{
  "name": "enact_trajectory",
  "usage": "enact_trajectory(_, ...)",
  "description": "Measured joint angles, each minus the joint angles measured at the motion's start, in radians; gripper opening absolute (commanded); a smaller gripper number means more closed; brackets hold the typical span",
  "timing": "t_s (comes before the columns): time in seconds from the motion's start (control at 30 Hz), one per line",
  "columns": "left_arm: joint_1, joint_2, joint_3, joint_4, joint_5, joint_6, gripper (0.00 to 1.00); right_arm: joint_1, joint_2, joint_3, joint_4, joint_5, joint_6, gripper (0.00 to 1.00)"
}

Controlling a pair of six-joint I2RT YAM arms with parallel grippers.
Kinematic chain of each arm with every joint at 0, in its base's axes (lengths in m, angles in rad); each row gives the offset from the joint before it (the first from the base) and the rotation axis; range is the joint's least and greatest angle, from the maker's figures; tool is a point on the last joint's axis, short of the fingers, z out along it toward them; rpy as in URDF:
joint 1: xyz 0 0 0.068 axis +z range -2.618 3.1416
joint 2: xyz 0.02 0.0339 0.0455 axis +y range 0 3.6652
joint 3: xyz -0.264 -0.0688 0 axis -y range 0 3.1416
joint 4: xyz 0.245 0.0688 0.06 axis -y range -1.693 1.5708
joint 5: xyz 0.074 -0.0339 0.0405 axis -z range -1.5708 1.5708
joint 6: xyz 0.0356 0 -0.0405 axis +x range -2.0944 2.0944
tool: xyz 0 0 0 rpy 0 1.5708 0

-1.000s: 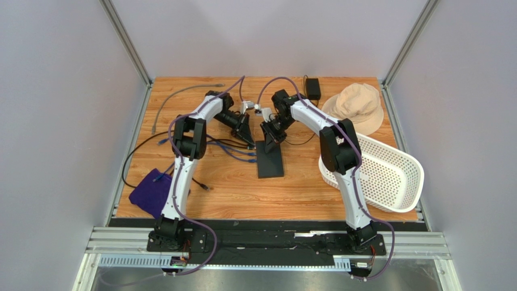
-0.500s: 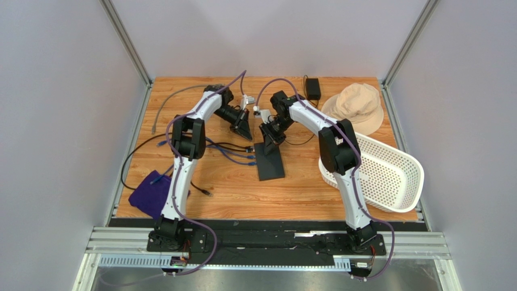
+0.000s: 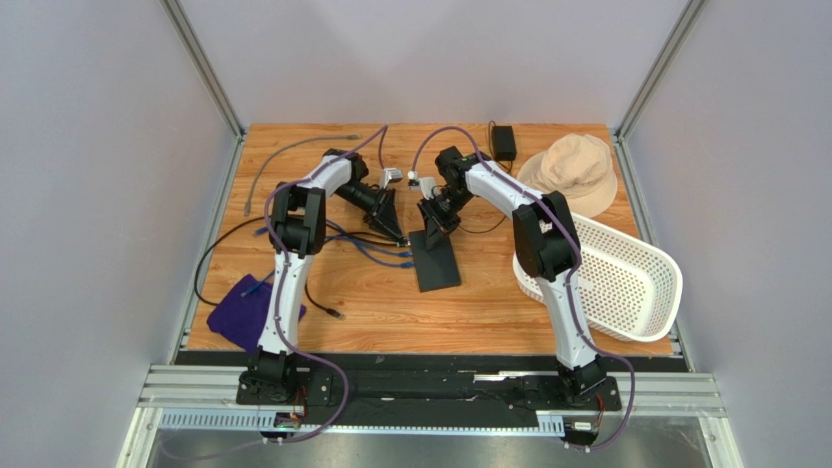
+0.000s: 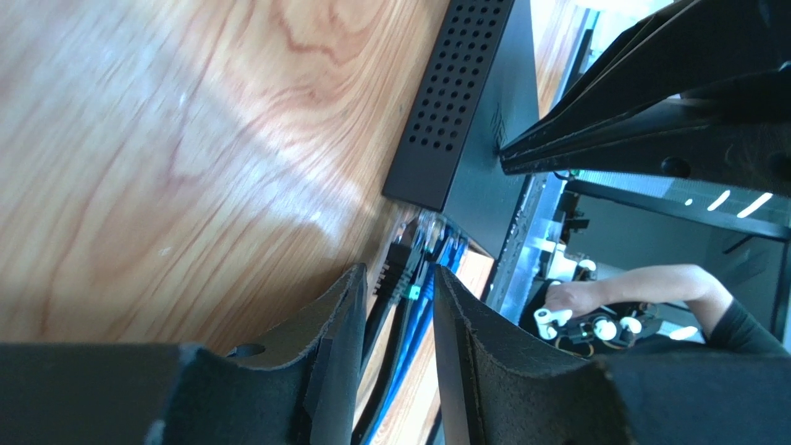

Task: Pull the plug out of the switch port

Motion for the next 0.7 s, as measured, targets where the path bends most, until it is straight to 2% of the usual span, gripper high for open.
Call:
enact_trajectory(0.37, -0.041, 0.024, 0.07, -0.007, -0.015, -0.001, 0.41, 0.0, 0.0, 0.0, 0.0, 0.0, 0.0, 0.13)
enact_trajectory(0.7, -0.057, 0.043, 0.116, -0.031, -0.025, 0.011, 0.3, 0.0, 0.0, 0.0, 0.0, 0.0, 0.0, 0.14)
